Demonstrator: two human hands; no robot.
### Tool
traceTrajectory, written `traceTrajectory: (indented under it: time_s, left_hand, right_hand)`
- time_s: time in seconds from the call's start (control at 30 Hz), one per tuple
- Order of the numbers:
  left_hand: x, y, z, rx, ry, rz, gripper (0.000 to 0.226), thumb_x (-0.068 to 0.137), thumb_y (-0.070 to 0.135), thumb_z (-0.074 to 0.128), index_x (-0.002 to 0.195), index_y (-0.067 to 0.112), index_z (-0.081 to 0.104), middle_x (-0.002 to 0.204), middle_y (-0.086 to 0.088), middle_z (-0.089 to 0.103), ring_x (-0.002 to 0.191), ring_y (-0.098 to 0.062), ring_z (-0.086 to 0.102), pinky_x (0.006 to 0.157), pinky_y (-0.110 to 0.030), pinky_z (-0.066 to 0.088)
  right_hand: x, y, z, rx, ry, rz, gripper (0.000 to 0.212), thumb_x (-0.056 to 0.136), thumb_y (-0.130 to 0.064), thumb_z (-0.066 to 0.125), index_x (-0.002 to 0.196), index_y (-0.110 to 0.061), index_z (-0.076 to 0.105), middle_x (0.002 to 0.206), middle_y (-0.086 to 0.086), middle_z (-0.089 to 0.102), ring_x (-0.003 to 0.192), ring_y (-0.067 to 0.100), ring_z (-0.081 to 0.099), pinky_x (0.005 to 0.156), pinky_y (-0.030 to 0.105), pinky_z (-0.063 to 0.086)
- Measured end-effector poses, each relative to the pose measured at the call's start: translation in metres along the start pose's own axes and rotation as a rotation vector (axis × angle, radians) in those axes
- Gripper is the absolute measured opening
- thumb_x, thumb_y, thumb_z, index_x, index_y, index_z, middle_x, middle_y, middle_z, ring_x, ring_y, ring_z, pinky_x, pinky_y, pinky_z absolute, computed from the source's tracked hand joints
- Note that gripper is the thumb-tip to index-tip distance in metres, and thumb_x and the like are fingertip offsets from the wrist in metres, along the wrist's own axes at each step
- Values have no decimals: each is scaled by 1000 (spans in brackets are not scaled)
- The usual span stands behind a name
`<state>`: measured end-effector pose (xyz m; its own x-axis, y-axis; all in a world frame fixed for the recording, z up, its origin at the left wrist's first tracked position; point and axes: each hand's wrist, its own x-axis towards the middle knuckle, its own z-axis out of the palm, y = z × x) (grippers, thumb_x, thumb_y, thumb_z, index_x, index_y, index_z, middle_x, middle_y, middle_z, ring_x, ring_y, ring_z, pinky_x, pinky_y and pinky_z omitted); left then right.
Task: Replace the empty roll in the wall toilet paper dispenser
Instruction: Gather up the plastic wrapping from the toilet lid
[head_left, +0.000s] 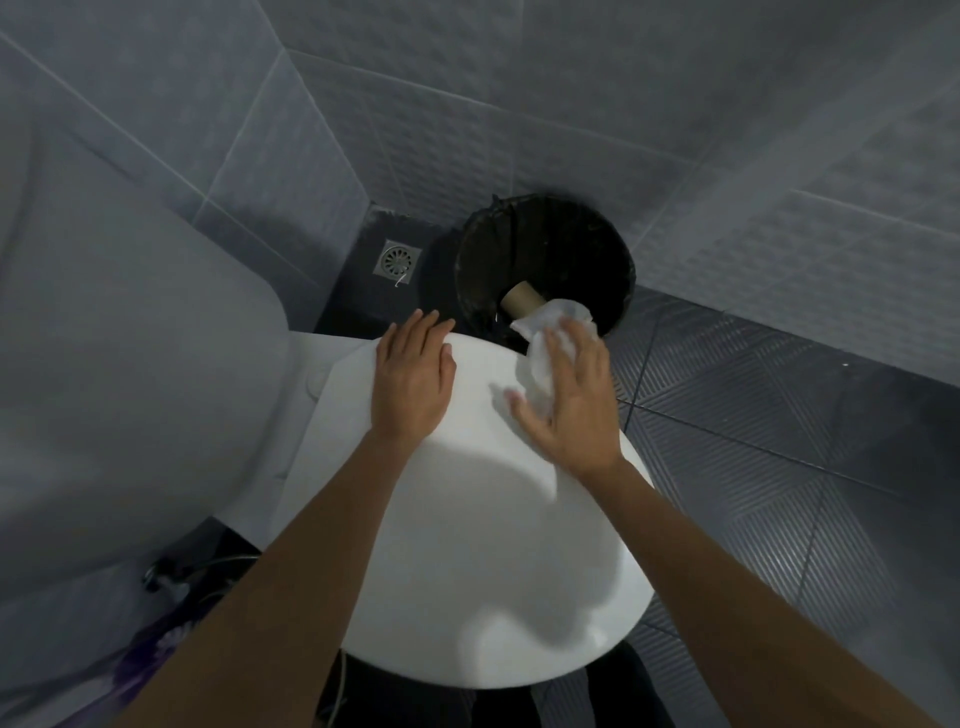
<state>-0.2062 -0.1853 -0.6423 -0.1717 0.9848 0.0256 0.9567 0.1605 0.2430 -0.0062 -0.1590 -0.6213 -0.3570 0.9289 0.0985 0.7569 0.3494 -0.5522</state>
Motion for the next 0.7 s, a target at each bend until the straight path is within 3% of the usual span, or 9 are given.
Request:
traceTrajectory:
  time_s: [0.07, 0.13, 0.2, 0.27, 0.33, 0.43, 0.5, 0.57, 0.7]
  left_hand:
    - [0, 0, 1, -4, 8, 4, 41, 99, 23, 33, 129, 11, 58, 134, -10, 59, 132, -25, 48, 113, -44, 34]
    - [0, 0, 1, -6, 19, 2, 40, 99, 23, 34, 128, 11, 58, 133, -10, 60, 132, -25, 49, 113, -43, 34]
    - [1, 0, 2, -8, 12, -6, 40, 99, 23, 33, 128, 11, 58, 134, -10, 59, 132, -25, 48, 114, -43, 33]
    - [1, 1, 1, -16, -4, -14, 42, 99, 24, 31, 129, 11, 57, 135, -11, 58, 133, -26, 47, 114, -43, 31]
    - [1, 4, 0, -20, -16, -48, 45, 99, 27, 28, 130, 11, 56, 137, -12, 56, 136, -28, 44, 115, -45, 29]
    - [-2, 19, -1, -9, -59, -164, 51, 98, 36, 23, 138, 18, 49, 149, -11, 43, 144, -29, 30, 118, -48, 18]
    - [-7, 33, 2, 14, -72, -230, 52, 98, 43, 23, 144, 25, 40, 156, -7, 32, 147, -29, 20, 118, -48, 11]
    - [-11, 42, 6, 33, -15, -242, 51, 98, 45, 30, 144, 26, 41, 155, -8, 33, 147, -29, 20, 118, -51, 11]
    - [-13, 41, 11, 70, 104, -209, 48, 97, 44, 39, 137, 22, 52, 149, -10, 43, 144, -31, 30, 116, -54, 21]
  right_hand:
    - [-10, 10, 7, -198, -104, -57, 82, 83, -64, 53, 139, -5, 44, 148, 18, 36, 136, 36, 34, 112, 52, 31]
    - [-13, 13, 9, -230, -110, -23, 70, 88, -57, 51, 137, -8, 47, 146, 16, 41, 130, 37, 40, 104, 46, 40]
    - [-9, 17, 11, -188, -55, 16, 46, 94, -42, 51, 124, -8, 57, 131, 17, 52, 112, 35, 49, 86, 40, 51]
    - [-2, 21, 12, -198, 27, -13, 29, 95, -27, 50, 103, -2, 61, 107, 20, 59, 91, 34, 54, 73, 39, 52]
    - [7, 25, 12, -231, 54, -17, 27, 91, -21, 44, 88, -1, 60, 89, 19, 60, 76, 33, 56, 61, 37, 52]
    - [30, 26, 8, -260, 47, 77, 35, 89, -28, 40, 74, -5, 61, 68, 12, 62, 57, 29, 60, 41, 26, 41]
    - [45, 26, 5, -148, 30, 172, 44, 94, -34, 35, 73, -5, 60, 68, 13, 63, 57, 30, 61, 44, 27, 36]
    - [58, 29, 6, 91, 17, 299, 46, 97, -35, 30, 83, -2, 59, 83, 16, 64, 73, 30, 61, 59, 28, 37]
    - [90, 31, 11, 542, -1, 556, 29, 97, -26, 33, 106, -5, 52, 104, 11, 56, 97, 24, 54, 85, 33, 42]
